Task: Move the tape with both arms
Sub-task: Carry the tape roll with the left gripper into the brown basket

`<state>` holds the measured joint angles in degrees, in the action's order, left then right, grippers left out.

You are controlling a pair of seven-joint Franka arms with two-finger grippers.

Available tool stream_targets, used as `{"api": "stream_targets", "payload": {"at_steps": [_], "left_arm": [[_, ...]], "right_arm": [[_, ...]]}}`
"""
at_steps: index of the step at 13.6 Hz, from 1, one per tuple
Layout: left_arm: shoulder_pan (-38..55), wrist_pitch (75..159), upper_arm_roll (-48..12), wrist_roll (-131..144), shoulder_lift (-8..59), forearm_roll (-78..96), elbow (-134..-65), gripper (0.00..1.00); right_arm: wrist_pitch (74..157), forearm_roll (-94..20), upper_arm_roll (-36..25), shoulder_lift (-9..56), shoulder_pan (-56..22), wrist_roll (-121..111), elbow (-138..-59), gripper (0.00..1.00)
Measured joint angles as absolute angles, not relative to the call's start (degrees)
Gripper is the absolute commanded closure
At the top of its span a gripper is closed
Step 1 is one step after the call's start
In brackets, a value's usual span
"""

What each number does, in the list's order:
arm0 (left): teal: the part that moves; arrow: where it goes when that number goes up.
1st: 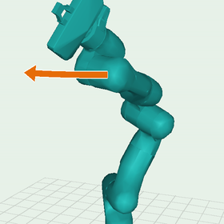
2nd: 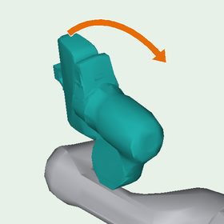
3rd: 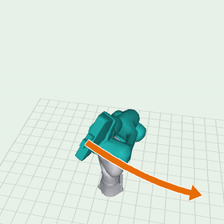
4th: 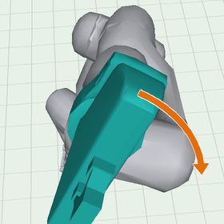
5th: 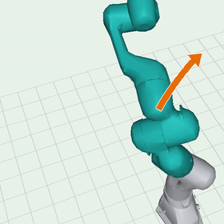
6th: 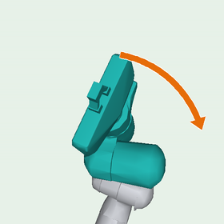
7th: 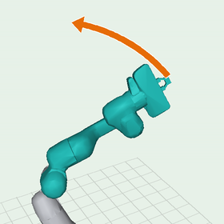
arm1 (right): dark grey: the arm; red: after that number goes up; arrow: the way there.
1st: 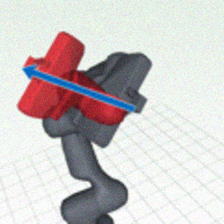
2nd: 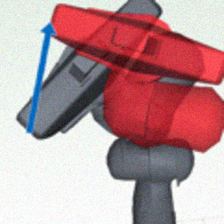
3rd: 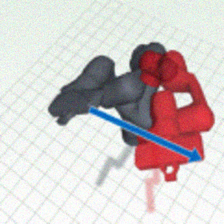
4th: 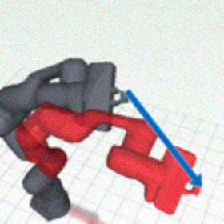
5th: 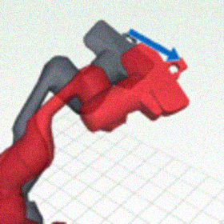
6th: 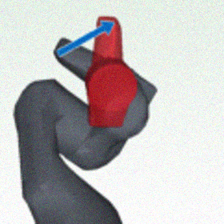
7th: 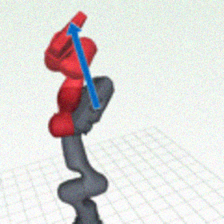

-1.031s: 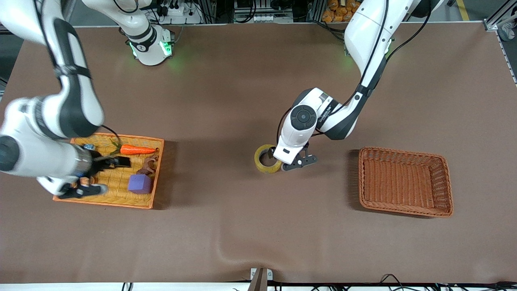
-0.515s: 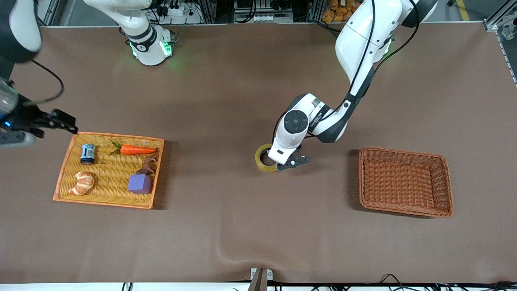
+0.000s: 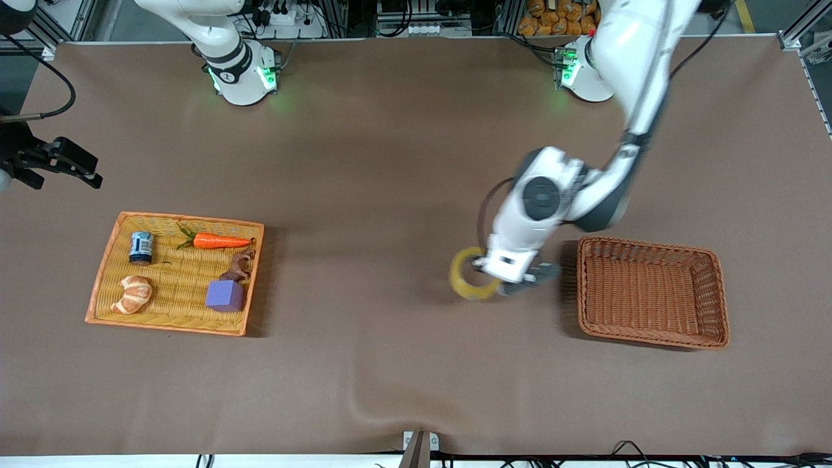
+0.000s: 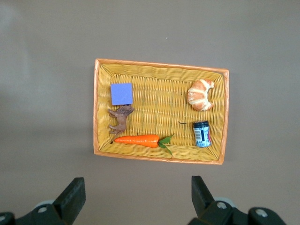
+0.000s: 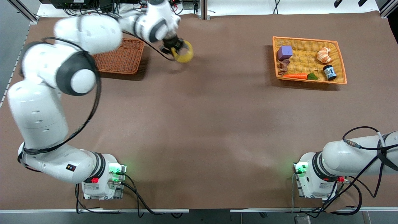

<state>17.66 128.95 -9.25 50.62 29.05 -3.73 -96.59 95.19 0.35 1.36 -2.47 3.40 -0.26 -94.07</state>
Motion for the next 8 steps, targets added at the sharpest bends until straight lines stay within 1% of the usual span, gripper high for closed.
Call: {"api": "stream_targets", "payload": {"at_steps": [2, 4, 5, 7, 8], "left_arm": [[10.2, 124.1, -9.2, 41.9, 24.6, -3.8, -98.7, 1.00], [3.8, 122.9, -9.2, 32.6, 23.5, -3.8, -100.1, 1.00], [1.1, 122.9, -9.2, 28.5, 23.7, -3.8, -100.8, 0.90], [-3.0, 122.9, -9.2, 23.0, 24.8, -3.8, -101.9, 0.78], [-4.6, 122.9, -9.2, 20.7, 25.4, -3.8, -102.0, 0.78]], "right_arm": [[94.9, 0.3, 1.4, -2.4, 3.5, 0.9, -94.1, 0.00], [93.7, 0.3, 1.4, -2.4, 3.5, 1.1, -94.0, 0.00], [93.0, 0.3, 1.3, -2.4, 3.8, 1.1, -93.6, 0.00], [91.5, 0.3, 1.3, -2.5, 5.2, 0.7, -92.4, 0.00], [91.1, 0.3, 1.3, -2.5, 6.1, -0.1, -91.7, 0.00]]}}
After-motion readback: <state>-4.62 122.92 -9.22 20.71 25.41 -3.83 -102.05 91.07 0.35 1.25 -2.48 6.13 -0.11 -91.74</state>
